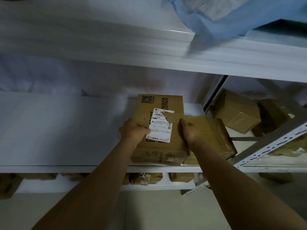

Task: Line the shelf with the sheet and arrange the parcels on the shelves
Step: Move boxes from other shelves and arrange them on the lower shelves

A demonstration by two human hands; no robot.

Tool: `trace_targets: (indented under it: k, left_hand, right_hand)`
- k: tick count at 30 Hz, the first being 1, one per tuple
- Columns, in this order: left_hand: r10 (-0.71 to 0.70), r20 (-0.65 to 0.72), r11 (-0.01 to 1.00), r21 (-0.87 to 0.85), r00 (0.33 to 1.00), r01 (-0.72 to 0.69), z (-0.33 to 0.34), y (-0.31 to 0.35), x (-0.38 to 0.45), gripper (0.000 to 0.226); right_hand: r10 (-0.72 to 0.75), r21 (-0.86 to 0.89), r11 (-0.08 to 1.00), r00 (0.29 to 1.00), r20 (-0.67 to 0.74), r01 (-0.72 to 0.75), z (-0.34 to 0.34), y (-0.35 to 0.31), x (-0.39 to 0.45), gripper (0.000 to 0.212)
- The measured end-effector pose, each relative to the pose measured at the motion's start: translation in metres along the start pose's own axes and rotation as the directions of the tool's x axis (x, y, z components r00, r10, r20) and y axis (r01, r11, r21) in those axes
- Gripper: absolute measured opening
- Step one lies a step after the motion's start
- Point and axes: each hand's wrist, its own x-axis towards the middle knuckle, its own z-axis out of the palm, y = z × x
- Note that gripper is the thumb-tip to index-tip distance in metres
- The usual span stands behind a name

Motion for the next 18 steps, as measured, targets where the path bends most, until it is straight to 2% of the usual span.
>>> trace_targets:
  k: [2,5,8,10,18]
  left_hand:
    - [0.008,-0.030,1.000,0.024,1.000,-0.007,0.010,-0.001,0.007,0.058]
    - [-0.011,-0.055,0.998,0.058,0.998,0.014,0.019,-0.002,0.011,0.065]
    - [-0.030,-0.057,0.994,0.106,0.998,0.036,0.025,-0.005,0.013,0.072]
    - [-0.037,-0.054,0.988,0.148,0.998,0.045,0.030,-0.010,0.014,0.069]
    - [0.036,-0.102,0.972,0.233,0.994,-0.011,0.039,-0.012,0.010,0.058]
  right_hand:
    - [-0.087,-0.222,0.973,0.994,-0.064,0.071,-0.003,0.006,0.014,0.053]
    - [-0.126,-0.449,0.892,0.980,-0.152,0.045,-0.004,0.013,0.033,0.054]
    - [-0.105,-0.460,0.887,0.987,-0.121,0.038,0.001,0.024,0.048,0.059]
    - [-0.074,-0.428,0.903,0.994,-0.085,0.031,0.006,0.035,0.057,0.063]
    - [-0.050,-0.444,0.896,0.991,-0.121,-0.009,0.009,0.042,0.053,0.049]
